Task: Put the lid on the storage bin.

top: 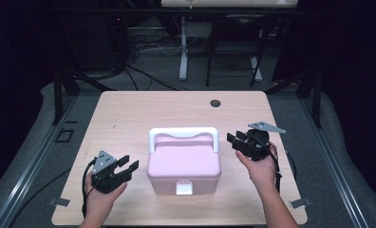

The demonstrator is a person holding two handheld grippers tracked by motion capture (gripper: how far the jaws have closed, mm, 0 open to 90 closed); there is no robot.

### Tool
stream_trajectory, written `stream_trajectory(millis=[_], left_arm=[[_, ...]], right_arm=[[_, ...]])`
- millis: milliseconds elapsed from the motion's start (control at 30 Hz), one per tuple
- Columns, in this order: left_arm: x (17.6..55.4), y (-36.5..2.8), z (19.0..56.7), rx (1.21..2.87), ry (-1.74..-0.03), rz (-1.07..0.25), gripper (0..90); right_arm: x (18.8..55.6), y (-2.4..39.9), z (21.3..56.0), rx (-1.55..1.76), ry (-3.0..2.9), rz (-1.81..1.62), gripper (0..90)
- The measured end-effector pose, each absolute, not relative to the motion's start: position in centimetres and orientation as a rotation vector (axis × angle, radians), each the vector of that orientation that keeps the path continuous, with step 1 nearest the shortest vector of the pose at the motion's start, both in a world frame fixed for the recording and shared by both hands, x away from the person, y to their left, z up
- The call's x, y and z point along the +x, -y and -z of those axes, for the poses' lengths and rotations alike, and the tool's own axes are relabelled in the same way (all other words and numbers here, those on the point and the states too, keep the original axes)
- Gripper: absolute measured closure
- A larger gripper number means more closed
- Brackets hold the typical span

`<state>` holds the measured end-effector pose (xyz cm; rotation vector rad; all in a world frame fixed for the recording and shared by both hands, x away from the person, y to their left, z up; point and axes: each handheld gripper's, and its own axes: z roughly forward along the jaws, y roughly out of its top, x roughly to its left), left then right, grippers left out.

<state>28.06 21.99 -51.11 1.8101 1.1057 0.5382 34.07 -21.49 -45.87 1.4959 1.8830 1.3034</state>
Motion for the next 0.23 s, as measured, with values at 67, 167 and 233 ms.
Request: stream_trajectory(millis=[67,167,233], left_arm=[[27.93,-22.18,51.29,1.809,-1.11,-0.538,54.6],[27.93,-22.36,51.45,1.809,-1.12,-0.538,53.7],[28.0,-22.4,51.49,1.81,-1.119,-0.542,53.0]], right_arm=[[34.07,21.55,45.77,1.495,-1.893,-1.328,53.5],[34.25,21.58,45.68,1.498,-1.944,-1.37,49.1],[34.25,21.64,45.45,1.509,-1.956,-1.416,45.7]])
